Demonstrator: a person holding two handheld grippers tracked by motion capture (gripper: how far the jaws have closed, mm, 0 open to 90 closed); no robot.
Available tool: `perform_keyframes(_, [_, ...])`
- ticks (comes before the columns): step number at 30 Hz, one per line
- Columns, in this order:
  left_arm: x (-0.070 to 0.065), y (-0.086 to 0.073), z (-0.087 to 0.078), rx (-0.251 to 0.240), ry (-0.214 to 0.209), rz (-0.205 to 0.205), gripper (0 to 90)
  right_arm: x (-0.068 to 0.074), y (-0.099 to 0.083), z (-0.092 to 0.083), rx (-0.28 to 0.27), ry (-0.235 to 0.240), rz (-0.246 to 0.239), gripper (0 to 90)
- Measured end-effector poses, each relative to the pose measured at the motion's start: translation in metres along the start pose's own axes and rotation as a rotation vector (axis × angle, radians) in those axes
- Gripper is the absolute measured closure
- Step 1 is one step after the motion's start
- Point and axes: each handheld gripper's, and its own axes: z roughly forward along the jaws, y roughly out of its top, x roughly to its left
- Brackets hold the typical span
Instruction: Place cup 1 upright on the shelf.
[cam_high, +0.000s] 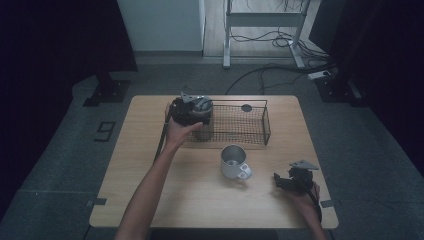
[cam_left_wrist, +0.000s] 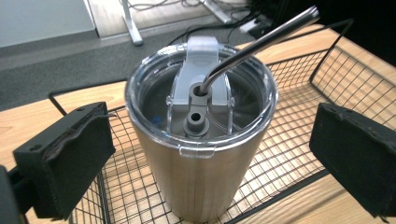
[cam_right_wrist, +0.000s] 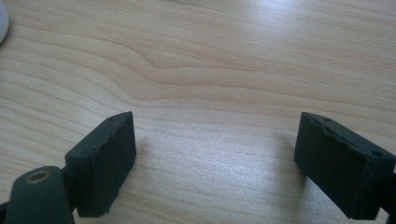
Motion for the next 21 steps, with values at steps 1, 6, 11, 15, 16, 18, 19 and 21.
perform_keyframes(1, [0.001, -0.001, -0.004, -0.008, -0.013, -0.005, 0.0, 0.000, 0.000, 0.000, 0.000, 0.000, 0.000, 12.5])
perform_keyframes(6, [0.003, -0.009, -0.019, -0.029, -0.031, -0.003, 0.0, 0.000, 0.000, 0.000, 0.000, 0.000, 0.000, 12.4])
perform_keyframes(11, [0.002, -0.016, -0.028, -0.021, -0.039, 0.014, 0.0, 0.000, 0.000, 0.000, 0.000, 0.000, 0.000, 12.5])
perform_keyframes(15, [0.000, -0.025, -0.035, -0.004, -0.038, 0.021, 0.0, 0.000, 0.000, 0.000, 0.000, 0.000, 0.000, 12.5])
perform_keyframes(16, [-0.001, -0.029, -0.040, -0.005, -0.032, 0.030, 0.1, 0.000, 0.000, 0.000, 0.000, 0.000, 0.000, 12.5])
perform_keyframes(18, [-0.002, -0.033, -0.044, -0.002, -0.036, 0.032, 0.2, 0.000, 0.000, 0.000, 0.000, 0.000, 0.000, 12.5])
perform_keyframes(19, [-0.002, -0.033, -0.044, -0.002, -0.036, 0.032, 0.5, 0.000, 0.000, 0.000, 0.000, 0.000, 0.000, 12.5])
perform_keyframes(21, [-0.004, -0.042, -0.050, -0.002, -0.039, 0.042, 1.1, 0.000, 0.000, 0.000, 0.001, 0.000, -0.001, 12.5])
